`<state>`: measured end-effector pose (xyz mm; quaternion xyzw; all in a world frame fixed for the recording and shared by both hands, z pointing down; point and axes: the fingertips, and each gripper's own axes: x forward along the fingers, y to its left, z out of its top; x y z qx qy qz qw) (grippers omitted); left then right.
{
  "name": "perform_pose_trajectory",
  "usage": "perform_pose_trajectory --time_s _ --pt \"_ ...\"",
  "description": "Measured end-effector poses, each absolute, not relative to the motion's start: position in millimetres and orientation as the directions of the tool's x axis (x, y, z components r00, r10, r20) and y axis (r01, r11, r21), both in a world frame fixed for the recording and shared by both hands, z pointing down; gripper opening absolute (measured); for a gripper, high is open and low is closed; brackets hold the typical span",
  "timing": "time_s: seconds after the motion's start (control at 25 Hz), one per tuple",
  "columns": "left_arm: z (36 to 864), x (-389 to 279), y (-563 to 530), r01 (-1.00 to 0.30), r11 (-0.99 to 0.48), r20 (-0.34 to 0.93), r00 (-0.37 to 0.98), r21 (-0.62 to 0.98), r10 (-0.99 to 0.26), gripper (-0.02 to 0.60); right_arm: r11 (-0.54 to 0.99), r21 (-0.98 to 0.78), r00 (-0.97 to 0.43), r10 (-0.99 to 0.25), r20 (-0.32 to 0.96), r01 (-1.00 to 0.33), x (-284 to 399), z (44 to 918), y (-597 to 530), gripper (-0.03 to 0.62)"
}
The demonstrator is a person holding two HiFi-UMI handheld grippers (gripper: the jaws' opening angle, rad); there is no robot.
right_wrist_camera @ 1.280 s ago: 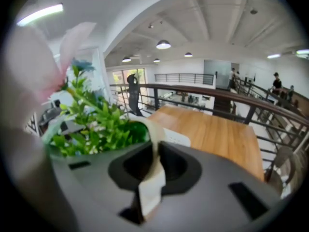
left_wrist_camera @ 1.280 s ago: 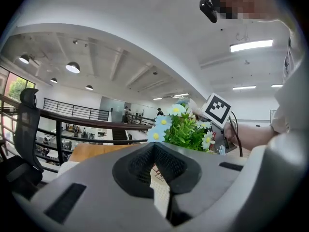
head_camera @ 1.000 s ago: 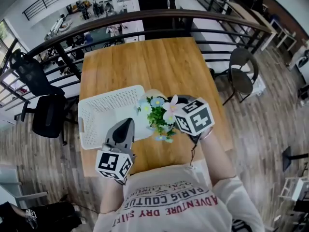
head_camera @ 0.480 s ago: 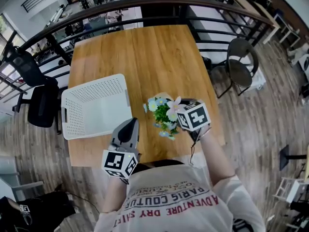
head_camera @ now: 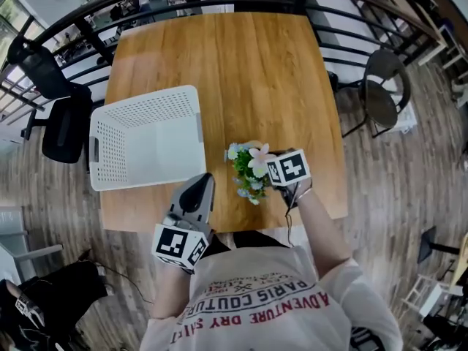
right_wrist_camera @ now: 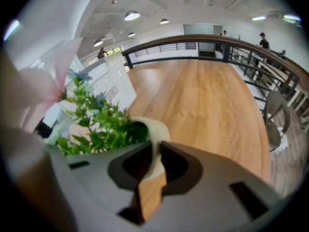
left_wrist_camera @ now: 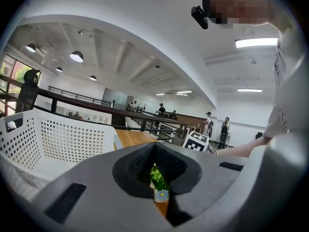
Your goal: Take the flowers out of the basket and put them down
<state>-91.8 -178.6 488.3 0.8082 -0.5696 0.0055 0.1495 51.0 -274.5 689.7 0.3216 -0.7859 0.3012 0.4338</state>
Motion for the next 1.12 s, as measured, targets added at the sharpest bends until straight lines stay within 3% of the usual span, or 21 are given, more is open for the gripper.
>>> perform_pose_trajectory --time_s 0.28,0.52,0.76,0.96,1.12 --pt "497.3 -100.2 -179.0 -0.929 -0.290 0.205 0.338 0.231 -0.919 0.026 0.567 -0.212 -0.412 -0.249 0.877 -0.796 47.3 708.2 -284.5 0.074" --pt "494.4 -103.8 -181.0 -0.923 -0.311 0.178 0.353 0.225 -0.918 0.026 0.556 -0.141 -0.387 -0.355 0.851 -0.819 49.6 700.7 -292.9 0.074" --pt "472.8 -111.0 -193.5 -0.919 -0.319 0.153 0.358 0.231 -0.921 0.026 0.583 -0.095 -0.392 -0.407 0.825 -0.807 50.8 656.3 -304.1 0.123" --pt "457.3 -118.1 -194.6 -0.920 -0.331 0.136 0.363 0.212 -0.922 0.026 0.568 -0.026 -0.403 -0.551 0.730 -0.823 48.7 586.4 -305.1 0.098" --pt "441.2 -138.5 -200.8 -0.926 -0.334 0.109 0.356 0.179 -0.928 0.026 0.572 0.016 -0.461 -0.677 0.573 -0.820 24.4 523.3 -307.5 0.044"
